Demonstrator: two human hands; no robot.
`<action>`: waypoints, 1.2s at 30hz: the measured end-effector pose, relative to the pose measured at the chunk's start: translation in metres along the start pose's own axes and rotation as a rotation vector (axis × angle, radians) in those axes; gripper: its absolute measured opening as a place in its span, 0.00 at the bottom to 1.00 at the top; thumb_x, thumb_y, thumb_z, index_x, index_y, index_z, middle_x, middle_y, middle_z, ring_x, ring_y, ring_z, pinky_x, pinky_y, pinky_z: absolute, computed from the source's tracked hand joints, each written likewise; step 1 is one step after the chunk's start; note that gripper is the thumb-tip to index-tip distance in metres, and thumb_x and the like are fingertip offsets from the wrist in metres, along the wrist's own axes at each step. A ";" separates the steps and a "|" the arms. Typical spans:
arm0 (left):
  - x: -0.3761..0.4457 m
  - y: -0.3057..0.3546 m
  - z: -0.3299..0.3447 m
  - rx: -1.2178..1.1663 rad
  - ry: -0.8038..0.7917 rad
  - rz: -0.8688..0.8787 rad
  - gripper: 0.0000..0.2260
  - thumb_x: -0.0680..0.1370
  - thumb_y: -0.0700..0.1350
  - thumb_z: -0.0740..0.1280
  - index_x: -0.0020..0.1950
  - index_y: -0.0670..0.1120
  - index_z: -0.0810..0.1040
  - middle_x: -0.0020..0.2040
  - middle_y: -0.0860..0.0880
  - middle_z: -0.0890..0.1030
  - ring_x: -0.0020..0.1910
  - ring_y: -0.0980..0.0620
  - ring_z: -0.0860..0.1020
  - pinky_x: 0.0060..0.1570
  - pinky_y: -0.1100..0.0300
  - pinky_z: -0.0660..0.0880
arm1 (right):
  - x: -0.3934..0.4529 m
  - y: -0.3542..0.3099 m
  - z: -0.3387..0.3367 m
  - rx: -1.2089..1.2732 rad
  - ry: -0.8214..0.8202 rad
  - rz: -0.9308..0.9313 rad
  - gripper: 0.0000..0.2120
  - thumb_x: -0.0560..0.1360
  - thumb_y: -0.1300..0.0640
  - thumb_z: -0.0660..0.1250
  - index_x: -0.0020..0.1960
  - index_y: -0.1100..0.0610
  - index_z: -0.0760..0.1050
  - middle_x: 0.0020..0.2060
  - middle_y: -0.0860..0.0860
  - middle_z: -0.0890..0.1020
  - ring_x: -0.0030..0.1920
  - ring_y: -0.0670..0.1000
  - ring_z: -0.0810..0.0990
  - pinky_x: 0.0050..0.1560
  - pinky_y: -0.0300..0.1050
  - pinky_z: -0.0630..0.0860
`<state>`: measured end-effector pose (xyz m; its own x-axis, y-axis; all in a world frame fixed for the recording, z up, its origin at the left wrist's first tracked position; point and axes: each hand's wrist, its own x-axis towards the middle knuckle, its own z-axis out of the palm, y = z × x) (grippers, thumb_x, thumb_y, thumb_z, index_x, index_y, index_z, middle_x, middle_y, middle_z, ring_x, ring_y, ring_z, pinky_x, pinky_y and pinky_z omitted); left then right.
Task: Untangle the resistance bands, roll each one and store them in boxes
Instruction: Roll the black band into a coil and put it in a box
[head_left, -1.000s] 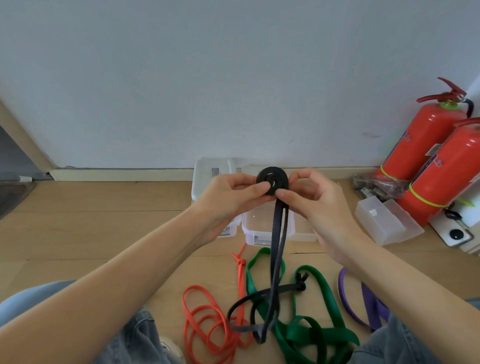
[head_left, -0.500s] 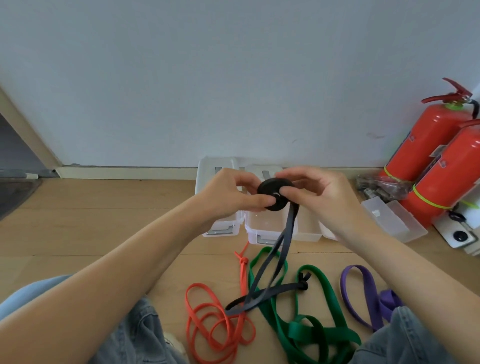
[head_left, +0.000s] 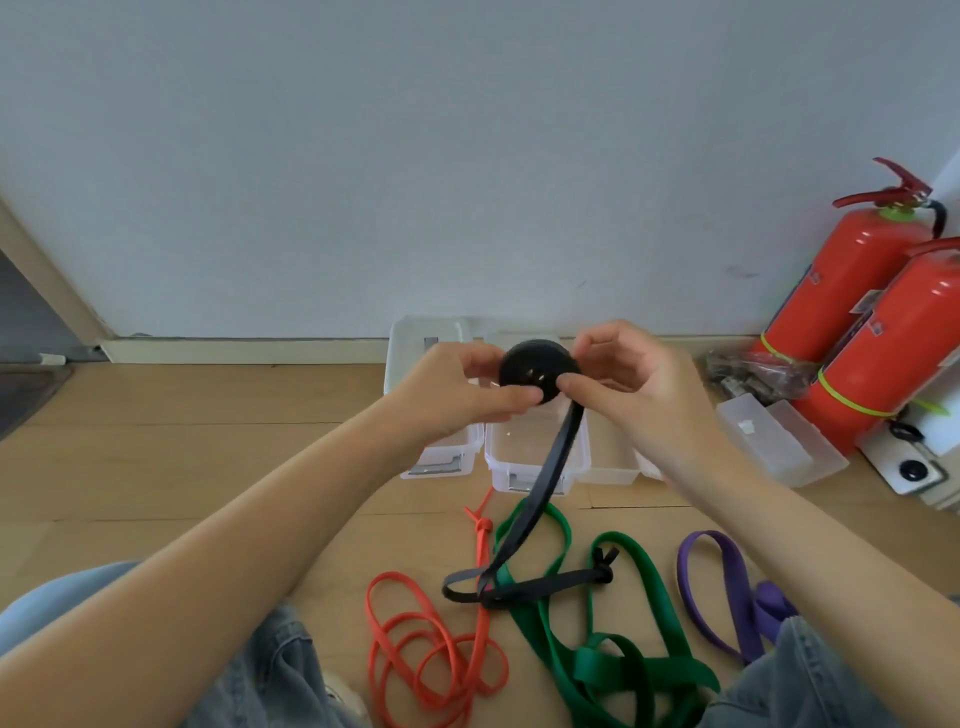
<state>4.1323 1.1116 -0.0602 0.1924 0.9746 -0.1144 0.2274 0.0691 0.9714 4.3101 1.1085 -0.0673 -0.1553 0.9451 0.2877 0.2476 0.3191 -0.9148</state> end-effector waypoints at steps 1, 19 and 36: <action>0.000 0.002 -0.002 0.140 0.004 0.053 0.09 0.71 0.41 0.73 0.51 0.46 0.82 0.48 0.49 0.83 0.46 0.55 0.81 0.43 0.75 0.74 | 0.001 -0.002 -0.002 -0.069 -0.029 -0.035 0.12 0.69 0.67 0.71 0.42 0.49 0.77 0.39 0.48 0.82 0.44 0.46 0.81 0.49 0.41 0.77; -0.001 0.007 -0.004 -0.278 0.064 0.021 0.07 0.73 0.39 0.70 0.50 0.43 0.82 0.50 0.43 0.83 0.42 0.56 0.82 0.42 0.68 0.77 | 0.004 0.001 -0.004 0.236 -0.068 0.100 0.08 0.69 0.61 0.73 0.42 0.52 0.76 0.44 0.53 0.83 0.44 0.55 0.84 0.46 0.43 0.80; -0.005 0.004 -0.001 0.186 -0.265 -0.039 0.06 0.73 0.39 0.70 0.50 0.43 0.81 0.37 0.49 0.85 0.36 0.57 0.83 0.36 0.71 0.75 | 0.006 -0.009 -0.005 -0.169 -0.272 -0.102 0.16 0.71 0.68 0.68 0.47 0.47 0.80 0.45 0.46 0.82 0.48 0.43 0.80 0.53 0.37 0.76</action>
<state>4.1315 1.1072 -0.0556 0.4159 0.8812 -0.2248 0.4050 0.0418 0.9134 4.3121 1.1115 -0.0562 -0.4317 0.8612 0.2682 0.3689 0.4399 -0.8188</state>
